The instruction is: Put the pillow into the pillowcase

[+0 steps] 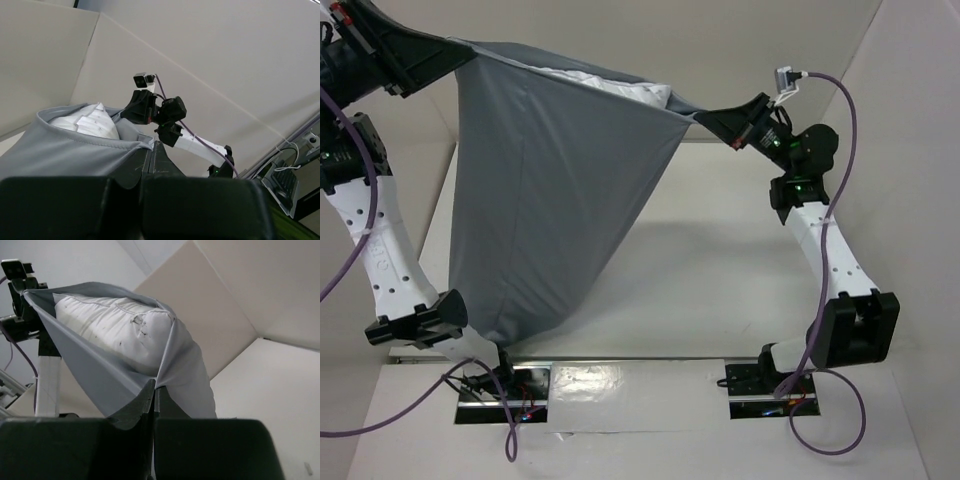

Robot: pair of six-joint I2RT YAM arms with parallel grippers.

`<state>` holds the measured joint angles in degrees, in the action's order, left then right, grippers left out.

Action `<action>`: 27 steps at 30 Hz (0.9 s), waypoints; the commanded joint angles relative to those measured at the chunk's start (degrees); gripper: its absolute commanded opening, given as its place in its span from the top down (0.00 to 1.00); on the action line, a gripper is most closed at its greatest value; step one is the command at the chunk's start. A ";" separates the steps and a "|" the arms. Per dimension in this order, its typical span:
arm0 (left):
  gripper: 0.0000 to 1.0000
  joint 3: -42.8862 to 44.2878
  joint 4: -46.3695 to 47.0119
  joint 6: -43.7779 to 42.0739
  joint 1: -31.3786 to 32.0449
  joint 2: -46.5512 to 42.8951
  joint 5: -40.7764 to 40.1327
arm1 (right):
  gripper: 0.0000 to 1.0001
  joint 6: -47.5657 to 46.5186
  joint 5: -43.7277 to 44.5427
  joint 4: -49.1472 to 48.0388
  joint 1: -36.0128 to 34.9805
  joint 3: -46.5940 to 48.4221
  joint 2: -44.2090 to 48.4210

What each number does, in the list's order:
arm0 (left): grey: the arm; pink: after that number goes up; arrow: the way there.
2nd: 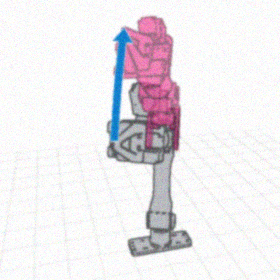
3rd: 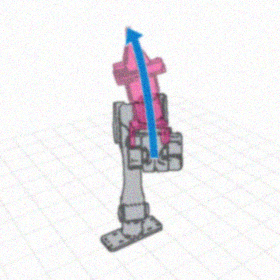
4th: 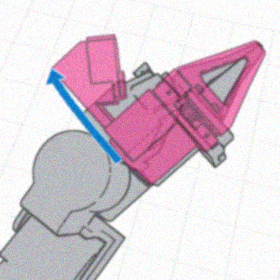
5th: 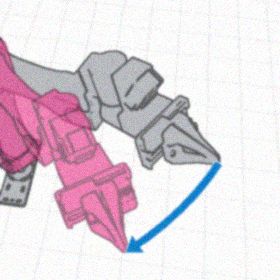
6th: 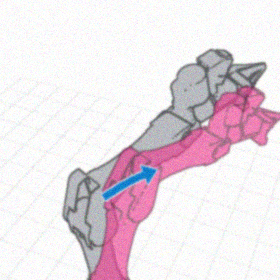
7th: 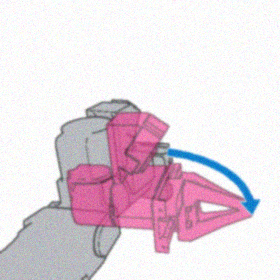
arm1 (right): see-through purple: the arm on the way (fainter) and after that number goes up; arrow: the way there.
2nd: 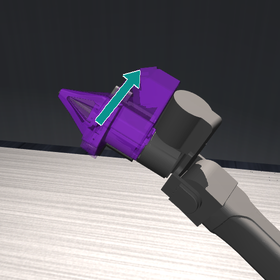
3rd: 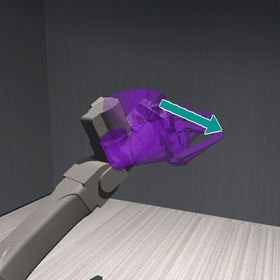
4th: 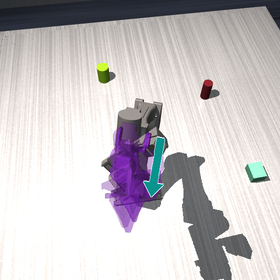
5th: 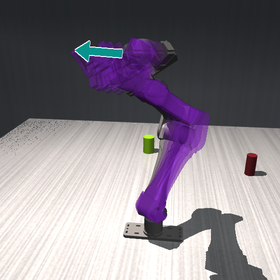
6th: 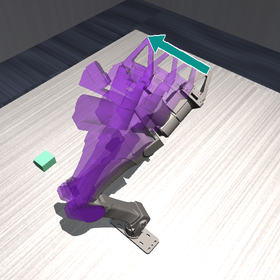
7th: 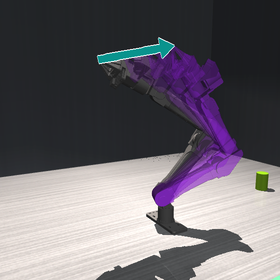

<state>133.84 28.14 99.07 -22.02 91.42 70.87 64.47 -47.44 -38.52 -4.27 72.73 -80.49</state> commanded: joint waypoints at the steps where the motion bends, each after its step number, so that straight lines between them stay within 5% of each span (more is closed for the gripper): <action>1: 1.00 0.92 5.86 0.77 -2.32 -4.40 -13.65 | 1.00 -8.91 6.75 6.58 4.01 1.97 4.63; 3: 1.00 -1.29 9.28 3.06 -2.32 -5.10 -13.65 | 1.00 -12.51 8.67 9.86 4.54 1.98 5.25; 5: 0.83 -3.66 9.30 2.54 -2.32 -5.89 -13.65 | 1.00 -14.10 9.29 11.62 5.76 1.37 5.25; 6: 0.48 -4.37 9.30 2.01 -2.32 -7.03 -13.13 | 1.00 -14.63 10.25 12.76 5.77 0.84 5.25; 9: 0.01 -6.74 9.30 1.39 -2.32 -8.35 -12.51 | 1.00 -15.86 12.01 16.35 7.87 -3.28 5.95; 15: 0.01 -7.37 -7.17 -11.41 -1.62 -9.59 -11.63 | 1.00 -17.89 11.06 24.28 13.06 -9.44 7.01; 27: 0.04 -26.34 -13.44 -17.67 -0.92 -12.58 -10.40 | 1.00 -29.39 11.32 46.40 10.70 -14.63 22.74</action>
<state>107.85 17.82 85.56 -23.05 80.29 59.88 39.53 -34.87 2.37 8.38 57.58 -61.52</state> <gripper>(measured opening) 0.967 0.007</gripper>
